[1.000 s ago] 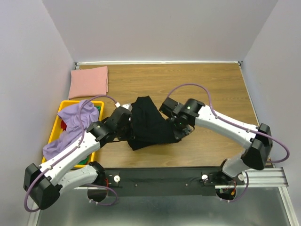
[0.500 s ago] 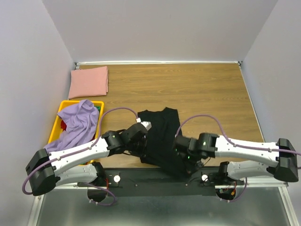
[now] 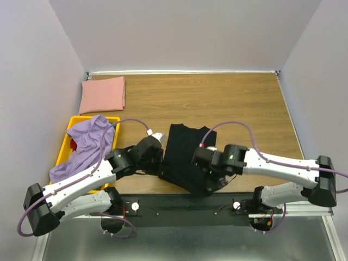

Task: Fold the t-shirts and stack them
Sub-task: Fold the tshirt

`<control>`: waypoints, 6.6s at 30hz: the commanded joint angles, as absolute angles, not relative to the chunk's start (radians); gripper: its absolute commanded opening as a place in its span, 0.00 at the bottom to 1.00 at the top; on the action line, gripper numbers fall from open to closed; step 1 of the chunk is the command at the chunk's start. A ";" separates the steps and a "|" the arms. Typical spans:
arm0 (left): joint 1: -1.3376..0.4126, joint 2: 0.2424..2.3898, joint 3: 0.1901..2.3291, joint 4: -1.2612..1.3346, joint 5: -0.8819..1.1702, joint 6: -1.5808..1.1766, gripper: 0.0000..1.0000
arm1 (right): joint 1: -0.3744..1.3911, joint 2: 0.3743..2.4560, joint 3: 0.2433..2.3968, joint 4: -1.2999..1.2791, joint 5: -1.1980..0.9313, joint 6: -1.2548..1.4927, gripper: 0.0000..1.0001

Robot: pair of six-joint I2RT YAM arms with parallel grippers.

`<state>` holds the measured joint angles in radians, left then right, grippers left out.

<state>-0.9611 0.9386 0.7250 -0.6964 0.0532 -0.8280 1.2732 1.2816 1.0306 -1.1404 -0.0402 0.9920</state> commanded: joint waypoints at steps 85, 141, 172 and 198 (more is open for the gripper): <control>-0.308 1.511 1.052 -0.311 0.319 -0.423 0.00 | 0.384 2.054 1.779 -1.052 -0.420 0.135 0.01; -0.230 1.594 0.861 0.150 0.196 -0.595 0.46 | 0.351 2.051 1.669 -0.563 -0.364 0.256 0.53; -0.247 1.772 0.952 0.275 0.322 -0.594 0.08 | 0.328 2.203 1.456 0.115 -0.879 0.511 0.53; -0.245 1.505 0.755 0.434 0.364 -0.704 0.42 | 0.333 2.137 1.273 0.695 -0.956 0.999 0.64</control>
<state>-0.2077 1.4818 0.8211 0.3790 0.3470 -0.6724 0.2970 2.1044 1.2831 0.5709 -0.9115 0.9310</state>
